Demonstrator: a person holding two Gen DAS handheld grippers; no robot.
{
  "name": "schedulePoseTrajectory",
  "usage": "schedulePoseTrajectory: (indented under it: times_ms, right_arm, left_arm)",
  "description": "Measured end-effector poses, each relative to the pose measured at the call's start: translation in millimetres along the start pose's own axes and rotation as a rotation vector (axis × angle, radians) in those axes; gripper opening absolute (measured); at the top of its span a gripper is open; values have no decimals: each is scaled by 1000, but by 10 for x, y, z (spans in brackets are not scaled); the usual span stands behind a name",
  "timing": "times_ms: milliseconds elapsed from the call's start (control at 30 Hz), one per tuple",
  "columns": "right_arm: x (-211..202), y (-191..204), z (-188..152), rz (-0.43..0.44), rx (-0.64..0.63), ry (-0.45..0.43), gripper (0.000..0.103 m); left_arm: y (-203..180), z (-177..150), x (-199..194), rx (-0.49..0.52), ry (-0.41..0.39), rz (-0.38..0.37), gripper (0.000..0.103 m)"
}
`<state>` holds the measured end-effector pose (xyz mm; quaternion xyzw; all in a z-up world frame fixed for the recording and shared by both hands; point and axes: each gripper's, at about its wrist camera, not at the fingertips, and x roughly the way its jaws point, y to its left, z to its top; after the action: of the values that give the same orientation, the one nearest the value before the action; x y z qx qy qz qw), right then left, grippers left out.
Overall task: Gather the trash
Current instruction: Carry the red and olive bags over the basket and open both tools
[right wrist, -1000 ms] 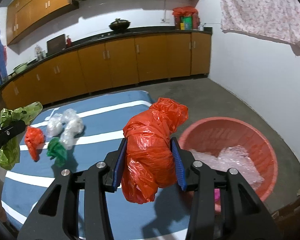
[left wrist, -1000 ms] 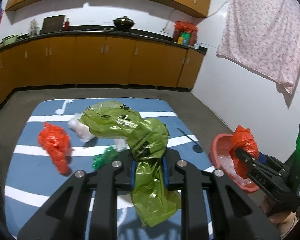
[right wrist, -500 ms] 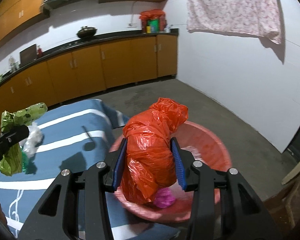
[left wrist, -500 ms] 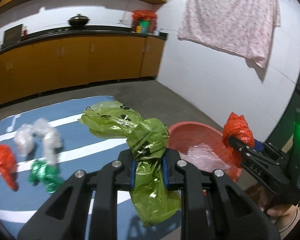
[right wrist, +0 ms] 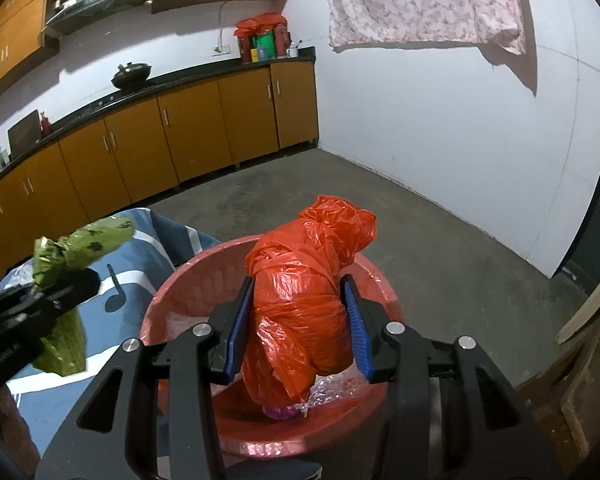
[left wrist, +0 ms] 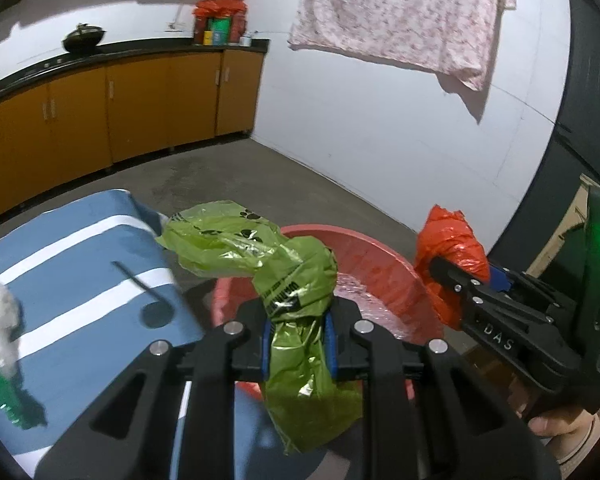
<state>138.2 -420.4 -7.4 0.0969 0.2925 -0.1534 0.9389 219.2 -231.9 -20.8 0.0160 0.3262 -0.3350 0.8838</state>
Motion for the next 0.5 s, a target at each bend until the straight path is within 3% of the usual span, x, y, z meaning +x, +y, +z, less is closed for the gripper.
schedulePoseTrajectory:
  times_ms: [233, 300, 367, 500]
  right_arm:
    - [50, -54, 104, 32, 23, -18, 44]
    - [49, -62, 136, 53, 35, -27, 45]
    - [41, -75, 145, 68, 51, -33, 56]
    - [27, -93, 115, 56, 60, -45, 67]
  left_arm:
    - [-120, 1, 290, 10, 43, -47, 23]
    - [-118, 4, 331, 5, 51, -49, 32]
    - [-94, -13, 340, -4, 48, -44, 50]
    - [4, -58, 342, -23, 50, -21, 59]
